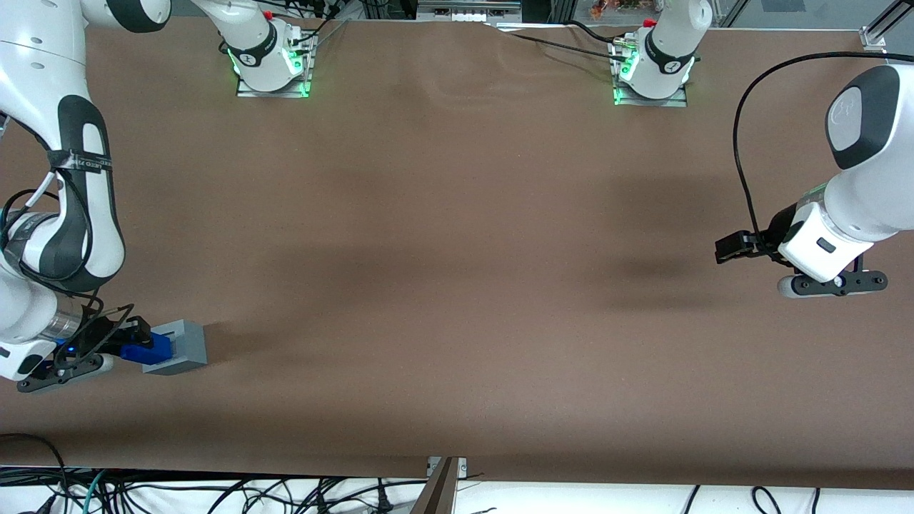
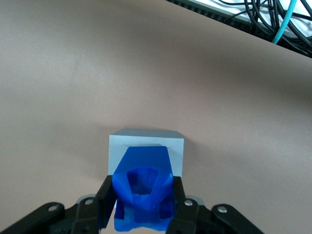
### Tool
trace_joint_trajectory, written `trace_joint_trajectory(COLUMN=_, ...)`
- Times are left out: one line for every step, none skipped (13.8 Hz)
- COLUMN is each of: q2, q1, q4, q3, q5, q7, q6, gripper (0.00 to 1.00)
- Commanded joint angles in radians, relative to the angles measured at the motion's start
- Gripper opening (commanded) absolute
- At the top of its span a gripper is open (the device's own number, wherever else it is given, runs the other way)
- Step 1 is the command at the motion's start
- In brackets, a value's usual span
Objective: Insert blue part into gray base with right arm
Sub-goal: 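Lower the blue part into the gray base's opening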
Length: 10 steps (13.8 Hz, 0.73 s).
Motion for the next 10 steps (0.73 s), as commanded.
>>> trace_joint_trajectory(q2=0.019, q1=-0.002, q4=0.027, q3=0.007, q5=-0.017, q7=0.023, q6=0.003, gripper=0.37)
trace_joint_trajectory(q2=0.019, q1=-0.002, q4=0.027, q3=0.007, q5=-0.017, q7=0.023, q6=0.003, gripper=0.37)
trace_joint_trajectory(q2=0.019, q1=-0.001, q4=0.024, q3=0.007, q5=-0.015, q7=0.030, q6=0.003, gripper=0.37)
trace_joint_trajectory(q2=0.019, q1=-0.001, q4=0.022, q3=0.007, q5=-0.015, q7=0.046, q6=0.003, gripper=0.37)
trace_joint_trajectory(q2=0.019, q1=-0.001, q4=0.021, q3=0.007, q5=-0.014, q7=0.056, q6=0.001, gripper=0.37)
trace_joint_trajectory(q2=0.020, q1=-0.001, q4=0.018, q3=0.007, q5=-0.012, q7=0.062, q6=0.000, gripper=0.37)
trace_joint_trajectory(q2=0.020, q1=-0.001, q4=0.010, q3=0.007, q5=-0.009, q7=0.063, q6=0.001, gripper=0.37)
trace_joint_trajectory(q2=0.020, q1=-0.001, q4=0.005, q3=0.007, q5=-0.007, q7=0.072, q6=0.001, gripper=0.37)
trace_joint_trajectory(q2=0.022, q1=-0.001, q4=0.004, q3=0.007, q5=-0.007, q7=0.092, q6=0.001, gripper=0.37)
trace_joint_trajectory(q2=0.023, q1=-0.001, q4=0.004, q3=0.007, q5=-0.007, q7=0.103, q6=0.001, gripper=0.37)
